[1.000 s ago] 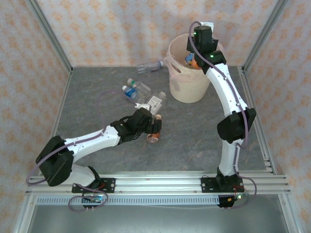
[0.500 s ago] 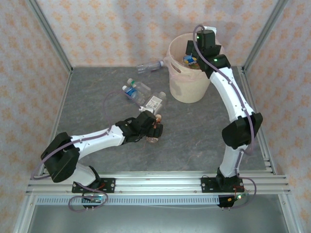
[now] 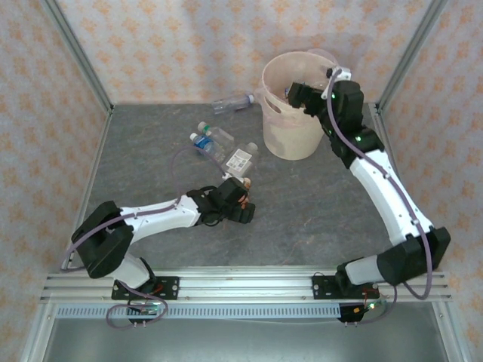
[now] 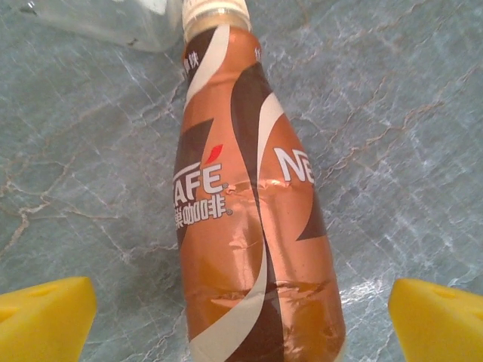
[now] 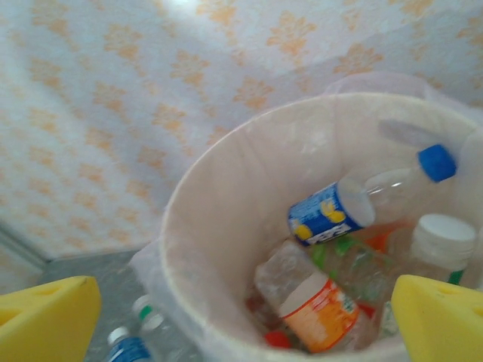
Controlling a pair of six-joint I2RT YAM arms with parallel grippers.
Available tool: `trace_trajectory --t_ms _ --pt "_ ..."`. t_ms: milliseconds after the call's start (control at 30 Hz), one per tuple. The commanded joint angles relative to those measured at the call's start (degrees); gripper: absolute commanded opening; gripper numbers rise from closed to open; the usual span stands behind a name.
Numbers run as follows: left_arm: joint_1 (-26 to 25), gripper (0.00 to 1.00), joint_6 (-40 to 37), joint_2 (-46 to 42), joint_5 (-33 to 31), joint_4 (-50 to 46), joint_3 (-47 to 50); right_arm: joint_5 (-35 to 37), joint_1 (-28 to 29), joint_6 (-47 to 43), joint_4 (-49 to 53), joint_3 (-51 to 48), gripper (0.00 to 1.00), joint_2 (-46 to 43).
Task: Put the plastic bottles in the bin
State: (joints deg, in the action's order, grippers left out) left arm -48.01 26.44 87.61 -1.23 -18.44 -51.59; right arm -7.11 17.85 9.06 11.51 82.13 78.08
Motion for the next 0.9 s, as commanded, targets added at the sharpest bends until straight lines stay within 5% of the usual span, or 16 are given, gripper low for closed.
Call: trace_trajectory --t_ms 0,500,867 --pt "-0.4 1.00 -0.9 1.6 0.6 -3.1 -2.4 -9.2 0.1 2.1 -9.0 -6.6 0.99 -4.3" --pt "-3.3 0.97 0.8 10.0 -3.9 -1.9 -3.5 -10.6 2.5 1.5 -11.8 -19.9 0.99 -9.9" --pt "-3.5 0.82 0.3 11.2 -6.6 -0.4 -3.7 -10.0 2.8 1.3 -12.6 -19.5 0.99 -9.5"
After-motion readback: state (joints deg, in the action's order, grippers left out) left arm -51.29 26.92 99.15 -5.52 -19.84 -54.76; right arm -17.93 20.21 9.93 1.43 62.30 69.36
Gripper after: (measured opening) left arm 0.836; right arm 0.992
